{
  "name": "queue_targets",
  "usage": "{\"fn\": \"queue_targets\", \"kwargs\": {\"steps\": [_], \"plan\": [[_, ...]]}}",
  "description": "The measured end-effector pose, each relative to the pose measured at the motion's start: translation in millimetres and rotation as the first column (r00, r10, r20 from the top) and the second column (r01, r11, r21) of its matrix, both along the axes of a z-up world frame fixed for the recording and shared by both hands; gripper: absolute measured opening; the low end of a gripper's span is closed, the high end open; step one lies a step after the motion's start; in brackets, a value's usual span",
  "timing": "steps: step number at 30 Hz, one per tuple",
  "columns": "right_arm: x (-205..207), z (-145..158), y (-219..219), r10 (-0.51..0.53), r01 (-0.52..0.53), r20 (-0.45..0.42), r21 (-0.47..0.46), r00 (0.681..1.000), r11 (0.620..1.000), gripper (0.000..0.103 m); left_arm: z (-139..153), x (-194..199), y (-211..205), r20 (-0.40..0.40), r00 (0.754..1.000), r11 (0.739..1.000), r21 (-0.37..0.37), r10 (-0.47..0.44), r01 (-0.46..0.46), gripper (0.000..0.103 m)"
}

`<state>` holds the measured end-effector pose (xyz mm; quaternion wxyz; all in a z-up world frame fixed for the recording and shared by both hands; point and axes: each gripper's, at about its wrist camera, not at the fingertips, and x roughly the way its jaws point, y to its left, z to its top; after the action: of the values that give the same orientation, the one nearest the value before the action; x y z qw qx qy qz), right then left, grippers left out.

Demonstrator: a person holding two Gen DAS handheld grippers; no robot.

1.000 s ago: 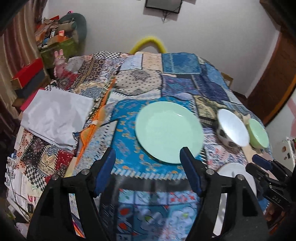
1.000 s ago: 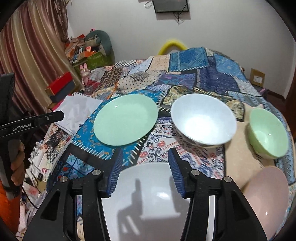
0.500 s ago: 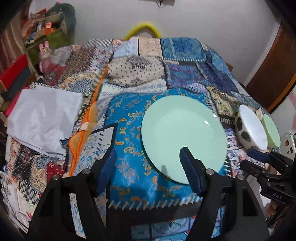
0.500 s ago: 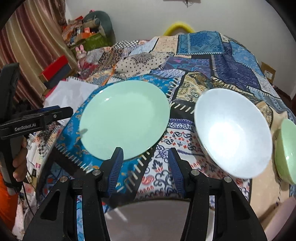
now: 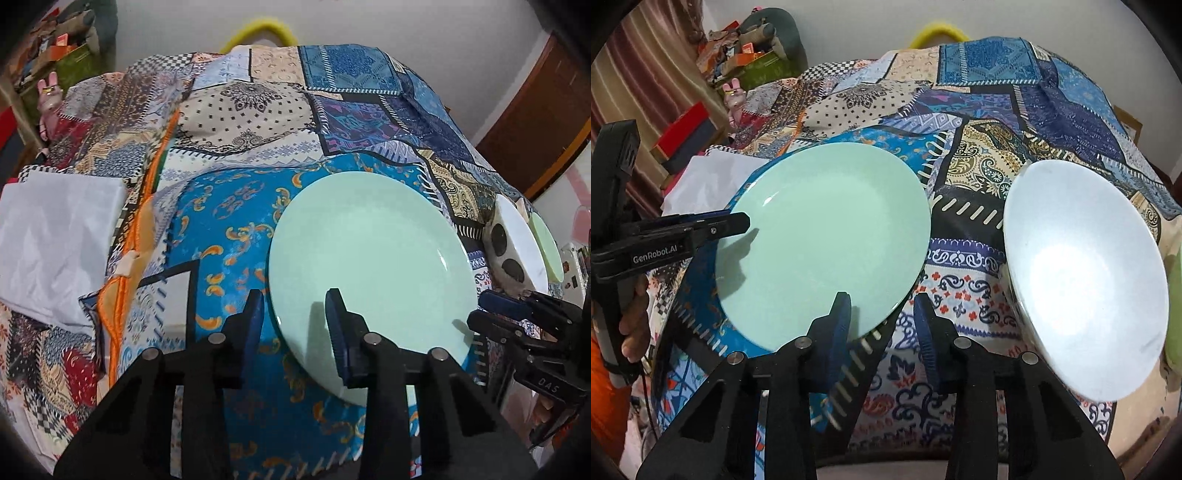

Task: Organize plates and bowls
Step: 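Lift the mint green plate with both tools toward the plate stack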

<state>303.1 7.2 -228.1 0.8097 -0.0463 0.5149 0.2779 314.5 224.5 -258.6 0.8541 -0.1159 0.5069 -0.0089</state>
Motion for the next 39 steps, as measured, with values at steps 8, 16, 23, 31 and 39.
{"fn": "queue_targets", "kwargs": {"steps": [8, 16, 23, 31, 39], "plan": [[11.7, -7.2, 5.8, -0.025, 0.026, -0.046, 0.021, 0.999, 0.999, 0.032, -8.6, 17.7, 2.4, -0.006, 1.0, 1.0, -0.014, -0.027, 0.027, 0.032], [18.0, -8.4, 4.4, -0.05, 0.055, -0.092, 0.052, 0.994, 0.997, 0.034, -10.1, 18.3, 2.7, -0.014, 0.998, 0.998, -0.012, -0.062, 0.062, 0.032], [4.6, -4.2, 2.2, -0.035, 0.039, -0.076, 0.057, 0.996, 0.998, 0.032, -5.2, 1.2, -0.2, -0.037, 0.998, 0.999, -0.009, -0.047, 0.046, 0.032], [-11.3, 2.0, 0.4, -0.002, 0.007, -0.063, 0.072, 0.998, 0.997, 0.028, 2.8, -33.2, -7.6, -0.053, 0.998, 0.999, 0.028, -0.035, 0.036, 0.032], [-27.7, 10.6, -6.2, 0.011, -0.008, -0.035, 0.082, 0.999, 0.997, 0.028, 22.2, -62.6, -17.6, -0.018, 1.0, 0.999, 0.039, -0.016, 0.016, 0.032]]}}
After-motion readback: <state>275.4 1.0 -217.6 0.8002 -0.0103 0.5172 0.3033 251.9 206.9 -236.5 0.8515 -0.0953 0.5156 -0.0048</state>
